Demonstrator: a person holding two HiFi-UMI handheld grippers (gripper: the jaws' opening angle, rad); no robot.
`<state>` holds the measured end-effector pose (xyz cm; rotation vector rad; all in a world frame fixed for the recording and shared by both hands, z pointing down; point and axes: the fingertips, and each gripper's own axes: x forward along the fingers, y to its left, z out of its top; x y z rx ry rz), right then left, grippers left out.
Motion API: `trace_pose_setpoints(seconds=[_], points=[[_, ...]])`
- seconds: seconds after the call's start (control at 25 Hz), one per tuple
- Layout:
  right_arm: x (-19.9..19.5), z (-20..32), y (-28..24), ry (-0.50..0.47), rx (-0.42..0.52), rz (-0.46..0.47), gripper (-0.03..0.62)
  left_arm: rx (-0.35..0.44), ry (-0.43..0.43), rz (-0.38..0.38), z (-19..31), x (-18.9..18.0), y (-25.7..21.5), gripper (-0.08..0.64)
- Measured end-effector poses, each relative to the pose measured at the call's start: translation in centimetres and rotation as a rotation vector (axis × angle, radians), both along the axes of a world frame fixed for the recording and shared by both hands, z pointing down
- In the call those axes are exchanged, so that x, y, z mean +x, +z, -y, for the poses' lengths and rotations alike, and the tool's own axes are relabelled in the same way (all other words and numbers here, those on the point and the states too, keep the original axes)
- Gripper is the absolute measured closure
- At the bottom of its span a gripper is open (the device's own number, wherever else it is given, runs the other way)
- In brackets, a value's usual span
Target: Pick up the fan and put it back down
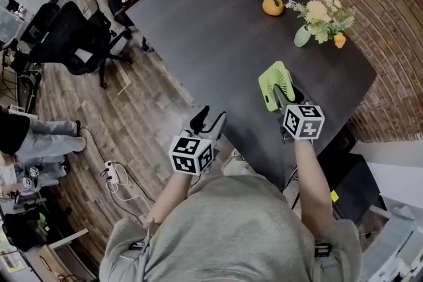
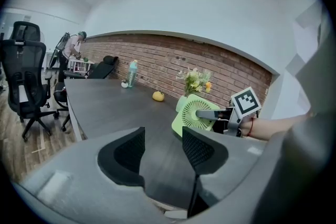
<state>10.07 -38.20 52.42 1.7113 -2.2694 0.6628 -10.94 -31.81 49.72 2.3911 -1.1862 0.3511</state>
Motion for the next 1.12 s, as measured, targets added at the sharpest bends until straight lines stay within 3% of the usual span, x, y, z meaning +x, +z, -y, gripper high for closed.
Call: trace_pose_setpoints(seconds=[1.12], points=[[16.9, -5.3, 1.8, 0.345, -0.046, -0.025, 0.416, -0.034, 0.346, 0.011, 0.2, 13.9, 1.3, 0.348]])
